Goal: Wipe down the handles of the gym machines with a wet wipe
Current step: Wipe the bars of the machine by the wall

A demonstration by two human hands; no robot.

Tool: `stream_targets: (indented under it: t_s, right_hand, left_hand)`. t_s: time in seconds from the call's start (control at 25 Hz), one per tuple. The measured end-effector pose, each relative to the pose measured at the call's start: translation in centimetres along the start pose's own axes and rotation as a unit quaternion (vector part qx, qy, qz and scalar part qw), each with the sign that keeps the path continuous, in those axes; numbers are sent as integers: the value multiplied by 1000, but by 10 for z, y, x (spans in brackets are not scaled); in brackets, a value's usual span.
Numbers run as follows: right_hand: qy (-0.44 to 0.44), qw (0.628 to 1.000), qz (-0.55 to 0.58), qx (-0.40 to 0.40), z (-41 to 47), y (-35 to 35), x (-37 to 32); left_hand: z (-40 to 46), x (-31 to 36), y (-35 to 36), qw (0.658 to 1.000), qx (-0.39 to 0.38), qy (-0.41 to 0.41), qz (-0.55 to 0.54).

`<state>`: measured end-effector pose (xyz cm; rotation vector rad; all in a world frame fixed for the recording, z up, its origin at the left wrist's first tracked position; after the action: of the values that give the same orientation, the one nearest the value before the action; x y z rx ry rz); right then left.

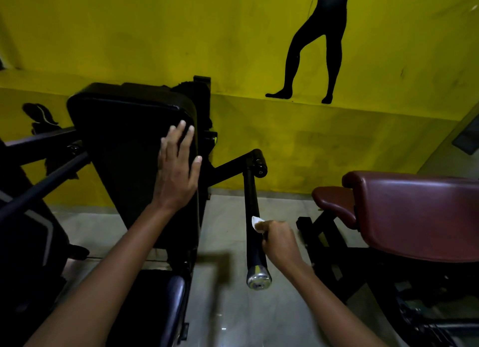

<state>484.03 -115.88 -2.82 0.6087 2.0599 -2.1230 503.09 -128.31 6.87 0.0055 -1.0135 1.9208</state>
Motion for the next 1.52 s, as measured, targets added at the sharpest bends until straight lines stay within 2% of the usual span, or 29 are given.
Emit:
stream_targets:
  t_s: [0.16,0.4,0.56,0.68,0.76,0.92,1.04,1.24,1.52]
  right_hand:
    - [-43,999,-25,5,-15,5,0]
    - [-31,998,36,31,-25,6,2]
    - [-79,996,43,13,-49,6,-3]
    - [-50,995,61,56,-47,0,1]
    - [-29,993,100,51,-51,0,-2]
    - [-77,989,87,89,-71,-6,-4]
    - [-50,990,83,100,-70,-3,3]
    - [-125,976,131,124,-88,-5,-5]
    - [-61,985,94,128,-34,14,19]
  left_hand:
    - [24,-11,-17,999,15,-14,31]
    - [19,-17,-8,998,11,-5,62]
    - [8,-24,0,998,2,-10,60]
    - [1,-28,5,998,-13,-15,56]
    - [-3,-30,8,998,-19,-17,52]
    - [-5,-33,10,999,-23,-24,37]
    - [-5,-33,10,999,-30,-26,35]
    - [-5,-32,10,998,-27,-25,41]
    - [-3,-23,13,997,-21,-23,77]
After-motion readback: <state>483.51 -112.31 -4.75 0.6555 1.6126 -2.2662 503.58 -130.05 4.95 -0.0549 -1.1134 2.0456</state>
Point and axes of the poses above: each hand's wrist, its own z-axis towards the middle knuckle, its own y-axis out of the palm, x = y × z, the point moved 8 cm from there along z, towards the middle knuckle, and after that the axes turned 11 degrees about -x, right-handed, at the moved point
